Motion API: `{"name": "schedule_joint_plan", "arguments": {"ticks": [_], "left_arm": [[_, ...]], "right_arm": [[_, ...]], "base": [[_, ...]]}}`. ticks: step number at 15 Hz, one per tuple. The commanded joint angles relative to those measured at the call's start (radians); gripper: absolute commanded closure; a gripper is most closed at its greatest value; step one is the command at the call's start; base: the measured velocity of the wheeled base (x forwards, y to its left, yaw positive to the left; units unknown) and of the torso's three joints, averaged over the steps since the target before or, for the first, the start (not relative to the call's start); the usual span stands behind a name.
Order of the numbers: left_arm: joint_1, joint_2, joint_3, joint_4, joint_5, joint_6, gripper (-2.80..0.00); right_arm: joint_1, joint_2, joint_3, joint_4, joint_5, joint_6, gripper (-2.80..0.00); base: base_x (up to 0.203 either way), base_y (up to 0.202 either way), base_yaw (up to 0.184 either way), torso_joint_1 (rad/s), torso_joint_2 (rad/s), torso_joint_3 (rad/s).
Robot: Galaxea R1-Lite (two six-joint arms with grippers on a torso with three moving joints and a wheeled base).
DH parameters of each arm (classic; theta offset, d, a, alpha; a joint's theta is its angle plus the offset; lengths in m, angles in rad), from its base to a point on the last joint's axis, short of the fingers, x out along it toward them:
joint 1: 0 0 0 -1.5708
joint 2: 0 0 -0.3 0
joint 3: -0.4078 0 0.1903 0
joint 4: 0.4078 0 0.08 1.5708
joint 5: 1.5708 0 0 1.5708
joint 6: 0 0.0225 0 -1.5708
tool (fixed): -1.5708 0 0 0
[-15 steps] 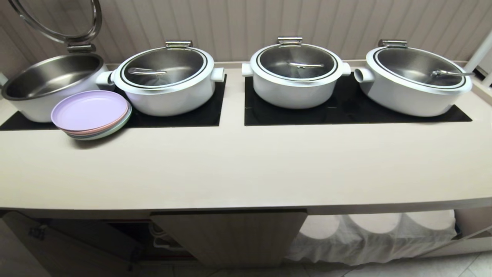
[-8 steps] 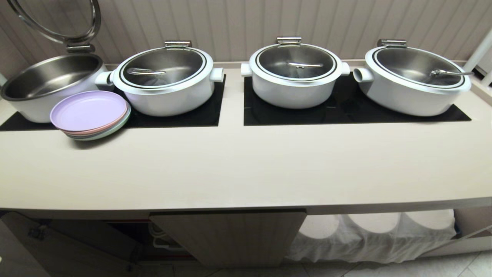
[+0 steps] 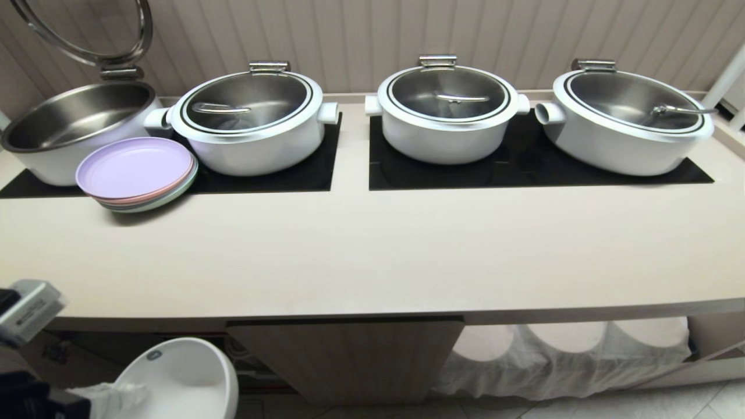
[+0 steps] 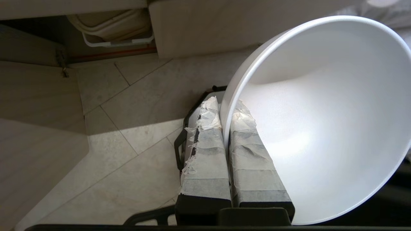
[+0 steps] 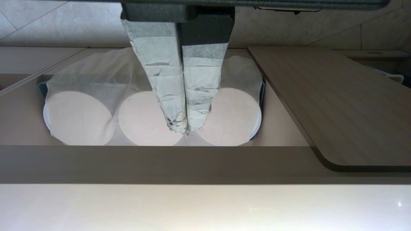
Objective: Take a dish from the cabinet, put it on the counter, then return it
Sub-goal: Place it on the table
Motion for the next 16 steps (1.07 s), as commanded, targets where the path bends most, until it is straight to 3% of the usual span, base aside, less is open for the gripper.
{"name": "schedule_joint_plan", "arguments": {"ticks": [1,4,9,12,16], "left_arm": [[0.016,0.145,-0.042,-0.017,-0.001,-0.009,0.0],[0.022,0.358,-0.208,-0.04,-0.003,-0.066,0.0],[0.028,0.684,-0.484,-0.079,0.0,-0.215,0.0],[0.035,0.801,-0.56,-0.168,0.035,-0.244,0.0],[0.042,0.859,-0.624,-0.176,0.057,-0.247,0.0]], "right_arm": [[0.0,0.0,0.0,0.0,0.001,0.0,0.0],[0.001,0.0,0.0,0.0,0.001,-0.001,0.0],[0.002,0.0,0.0,0.0,0.001,0.0,0.0],[0.002,0.0,0.0,0.0,0.001,-0.001,0.0],[0.002,0.0,0.0,0.0,0.001,-0.001,0.0]], "base": [[0.0,0.0,0.0,0.0,0.0,0.0],[0.0,0.0,0.0,0.0,0.0,0.0],[0.0,0.0,0.0,0.0,0.0,0.0],[0.0,0.0,0.0,0.0,0.0,0.0],[0.0,0.0,0.0,0.0,0.0,0.0]]}}
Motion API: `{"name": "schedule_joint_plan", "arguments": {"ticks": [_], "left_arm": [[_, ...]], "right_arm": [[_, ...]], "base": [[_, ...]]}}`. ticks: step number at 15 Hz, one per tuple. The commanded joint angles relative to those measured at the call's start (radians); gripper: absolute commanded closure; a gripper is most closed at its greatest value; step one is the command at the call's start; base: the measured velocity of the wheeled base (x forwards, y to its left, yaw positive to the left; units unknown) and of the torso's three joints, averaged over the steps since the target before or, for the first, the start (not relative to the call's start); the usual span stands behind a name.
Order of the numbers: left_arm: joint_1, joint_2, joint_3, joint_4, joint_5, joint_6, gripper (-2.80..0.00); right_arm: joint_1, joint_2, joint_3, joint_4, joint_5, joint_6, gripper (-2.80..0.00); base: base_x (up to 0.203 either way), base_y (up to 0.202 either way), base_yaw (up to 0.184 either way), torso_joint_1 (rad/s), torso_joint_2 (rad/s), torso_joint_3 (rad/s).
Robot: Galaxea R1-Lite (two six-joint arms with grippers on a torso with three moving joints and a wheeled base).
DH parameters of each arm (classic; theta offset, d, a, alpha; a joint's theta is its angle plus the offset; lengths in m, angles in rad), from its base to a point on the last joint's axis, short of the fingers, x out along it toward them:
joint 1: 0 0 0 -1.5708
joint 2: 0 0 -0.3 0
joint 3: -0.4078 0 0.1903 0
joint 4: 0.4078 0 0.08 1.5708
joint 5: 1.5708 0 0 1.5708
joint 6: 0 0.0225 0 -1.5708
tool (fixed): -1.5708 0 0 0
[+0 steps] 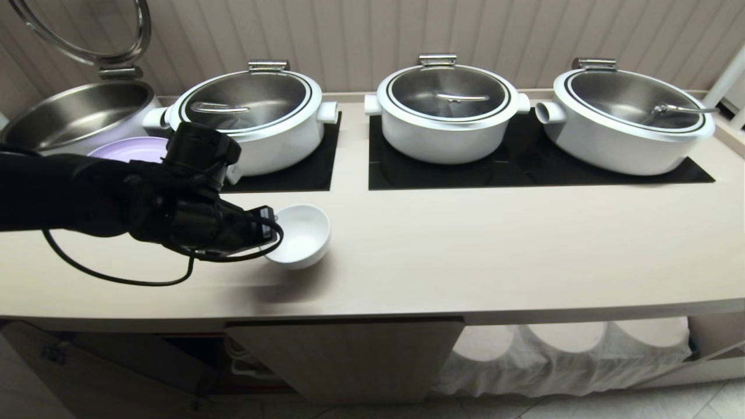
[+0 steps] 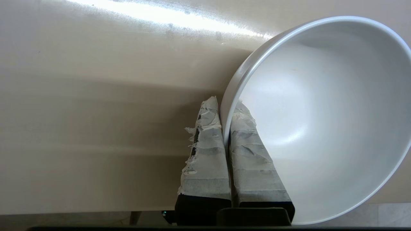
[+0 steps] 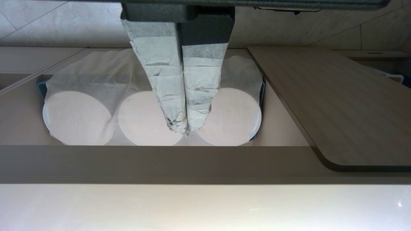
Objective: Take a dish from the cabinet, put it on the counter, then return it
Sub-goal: Place it on the table
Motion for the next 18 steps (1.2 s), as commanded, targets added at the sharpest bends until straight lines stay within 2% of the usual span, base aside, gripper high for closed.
{"name": "schedule_joint_plan", "arguments": {"ticks": [1,3,6,18], "left_arm": [[-0.001,0.033,-0.023,0.004,0.001,-0.003,0.0],[-0.001,0.038,-0.054,0.019,0.001,-0.002,0.0],[0.001,0.041,-0.093,0.098,0.001,0.003,0.0],[0.002,0.082,-0.106,0.093,0.002,0.005,0.0]], "right_arm": [[0.001,0.0,0.0,0.0,0.0,-0.001,0.0],[0.0,0.0,0.0,0.0,0.0,-0.001,0.0],[0.0,0.0,0.0,0.0,0.0,-0.001,0.0],[0.0,0.0,0.0,0.0,0.0,0.001,0.0]], "base": [[0.0,0.0,0.0,0.0,0.0,0.0],[0.0,0.0,0.0,0.0,0.0,0.0],[0.0,0.0,0.0,0.0,0.0,0.0],[0.0,0.0,0.0,0.0,0.0,0.0]]}}
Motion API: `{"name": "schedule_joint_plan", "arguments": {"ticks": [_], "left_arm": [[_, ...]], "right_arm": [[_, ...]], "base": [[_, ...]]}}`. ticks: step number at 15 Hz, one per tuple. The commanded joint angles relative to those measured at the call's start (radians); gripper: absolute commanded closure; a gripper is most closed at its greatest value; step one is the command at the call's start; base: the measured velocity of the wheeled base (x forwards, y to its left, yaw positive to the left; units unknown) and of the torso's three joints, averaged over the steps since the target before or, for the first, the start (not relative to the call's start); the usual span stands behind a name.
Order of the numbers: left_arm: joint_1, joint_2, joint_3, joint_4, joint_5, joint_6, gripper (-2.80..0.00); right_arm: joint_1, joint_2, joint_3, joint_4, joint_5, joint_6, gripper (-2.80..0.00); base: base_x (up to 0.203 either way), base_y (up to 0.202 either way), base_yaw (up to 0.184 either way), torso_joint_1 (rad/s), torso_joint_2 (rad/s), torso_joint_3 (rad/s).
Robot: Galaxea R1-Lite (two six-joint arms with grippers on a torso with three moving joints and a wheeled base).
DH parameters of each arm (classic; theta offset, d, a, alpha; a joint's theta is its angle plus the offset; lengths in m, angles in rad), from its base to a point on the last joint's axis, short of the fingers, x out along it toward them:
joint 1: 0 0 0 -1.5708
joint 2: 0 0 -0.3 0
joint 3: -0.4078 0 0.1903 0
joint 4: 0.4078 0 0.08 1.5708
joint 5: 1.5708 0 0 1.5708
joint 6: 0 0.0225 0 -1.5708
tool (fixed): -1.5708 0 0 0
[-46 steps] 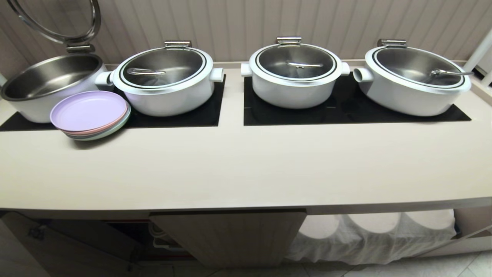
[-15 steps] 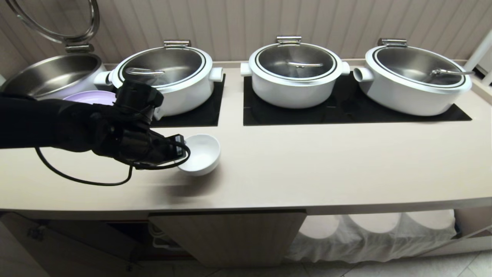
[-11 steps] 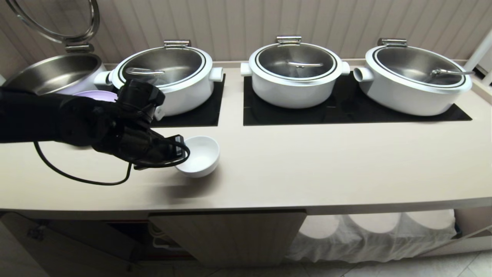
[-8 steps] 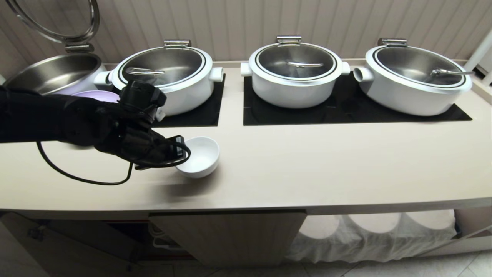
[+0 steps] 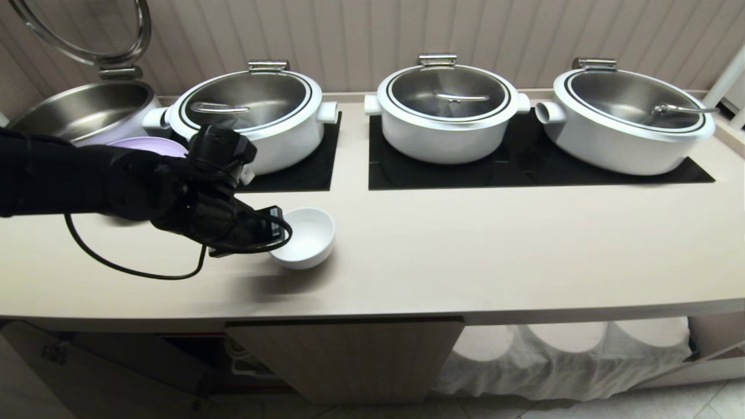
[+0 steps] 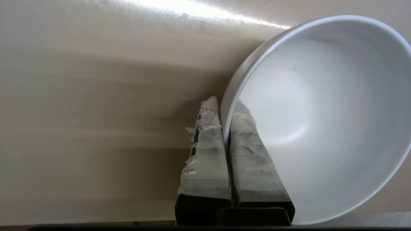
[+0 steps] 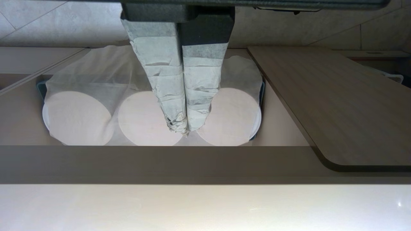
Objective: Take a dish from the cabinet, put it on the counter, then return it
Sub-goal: Place it on the table
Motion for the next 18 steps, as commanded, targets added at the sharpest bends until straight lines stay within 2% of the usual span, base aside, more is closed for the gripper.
{"name": "schedule_joint_plan", "arguments": {"ticks": [1,7,8,14,18], "left_arm": [[0.0,0.002,-0.006,0.004,0.001,-0.002,0.0],[-0.006,0.006,-0.017,0.004,0.001,-0.002,0.0],[-0.006,0.006,-0.017,0.004,0.001,-0.002,-2.8],[-0.023,-0.002,-0.029,0.003,0.002,-0.002,-2.8],[-0.059,-0.009,-0.029,0.003,0.034,-0.004,-2.8]], "right_arm": [[0.001,0.0,0.0,0.0,0.0,-0.001,0.0],[0.0,0.0,0.0,0.0,0.0,-0.001,0.0],[0.0,0.0,0.0,0.0,0.0,-0.001,0.0],[0.0,0.0,0.0,0.0,0.0,-0.001,0.0],[0.0,0.0,0.0,0.0,0.0,-0.001,0.0]], "base": [[0.0,0.0,0.0,0.0,0.0,0.0],[0.0,0.0,0.0,0.0,0.0,0.0],[0.0,0.0,0.0,0.0,0.0,0.0],[0.0,0.0,0.0,0.0,0.0,0.0],[0.0,0.0,0.0,0.0,0.0,0.0]]}}
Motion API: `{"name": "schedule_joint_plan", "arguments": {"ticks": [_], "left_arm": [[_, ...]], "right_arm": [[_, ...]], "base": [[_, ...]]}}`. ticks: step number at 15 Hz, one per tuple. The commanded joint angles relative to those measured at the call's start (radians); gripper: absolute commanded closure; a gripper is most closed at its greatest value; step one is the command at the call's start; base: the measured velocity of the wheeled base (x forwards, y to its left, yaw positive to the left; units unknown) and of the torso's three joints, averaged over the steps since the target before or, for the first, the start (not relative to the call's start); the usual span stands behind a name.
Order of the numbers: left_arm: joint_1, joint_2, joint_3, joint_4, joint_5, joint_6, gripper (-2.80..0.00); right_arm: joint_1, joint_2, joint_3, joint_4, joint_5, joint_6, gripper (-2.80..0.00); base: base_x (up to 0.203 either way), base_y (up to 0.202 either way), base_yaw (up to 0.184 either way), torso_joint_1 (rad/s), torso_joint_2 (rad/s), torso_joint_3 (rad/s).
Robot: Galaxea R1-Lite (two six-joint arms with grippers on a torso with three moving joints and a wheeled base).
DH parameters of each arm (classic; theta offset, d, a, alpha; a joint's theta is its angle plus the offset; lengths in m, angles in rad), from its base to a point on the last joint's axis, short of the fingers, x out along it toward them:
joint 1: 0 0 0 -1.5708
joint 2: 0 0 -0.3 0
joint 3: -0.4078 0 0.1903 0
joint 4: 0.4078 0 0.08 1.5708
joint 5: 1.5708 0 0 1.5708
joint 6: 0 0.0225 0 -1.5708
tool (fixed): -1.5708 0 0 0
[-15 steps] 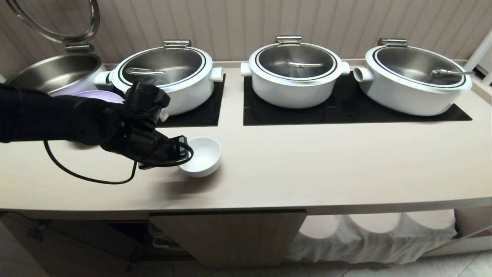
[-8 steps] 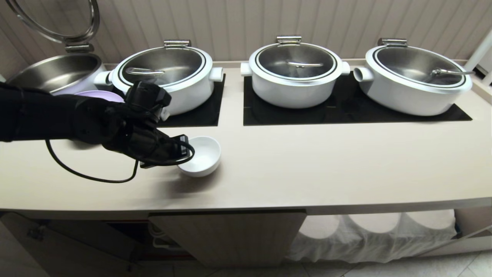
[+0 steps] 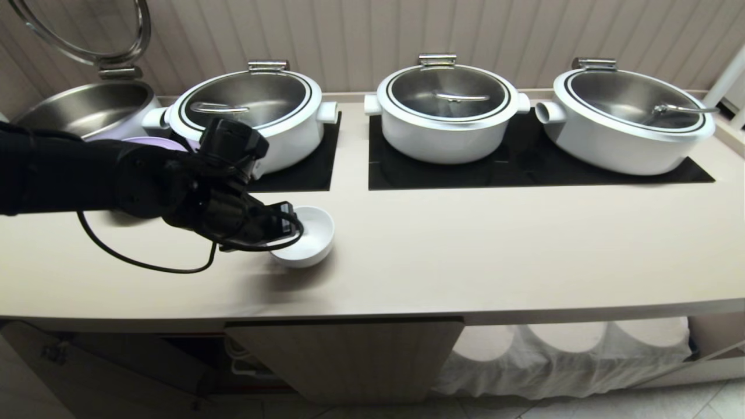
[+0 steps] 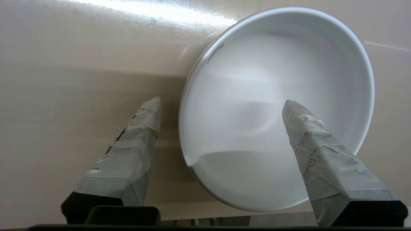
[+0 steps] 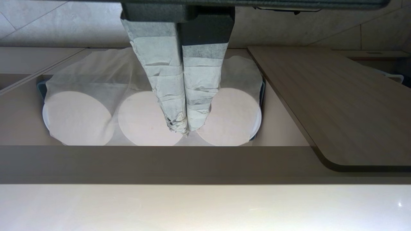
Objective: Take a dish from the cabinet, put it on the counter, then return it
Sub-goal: Place it on the table
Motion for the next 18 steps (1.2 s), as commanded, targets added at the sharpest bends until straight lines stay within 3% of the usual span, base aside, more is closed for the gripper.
{"name": "schedule_joint_plan", "arguments": {"ticks": [1,6,18], "left_arm": [[-0.018,-0.015,0.0,0.002,0.001,-0.003,-2.8],[-0.055,-0.049,0.002,0.003,0.004,-0.004,-2.8],[-0.137,-0.175,0.08,0.006,0.085,-0.014,-2.8]], "right_arm": [[0.0,0.0,0.0,0.0,0.001,-0.001,0.0],[0.0,0.0,0.0,0.0,0.001,-0.001,0.0],[0.0,0.0,0.0,0.0,0.001,0.0,0.0]], "base": [[0.0,0.0,0.0,0.0,0.0,0.0],[0.0,0.0,0.0,0.0,0.0,0.0],[0.0,0.0,0.0,0.0,0.0,0.0]]}}
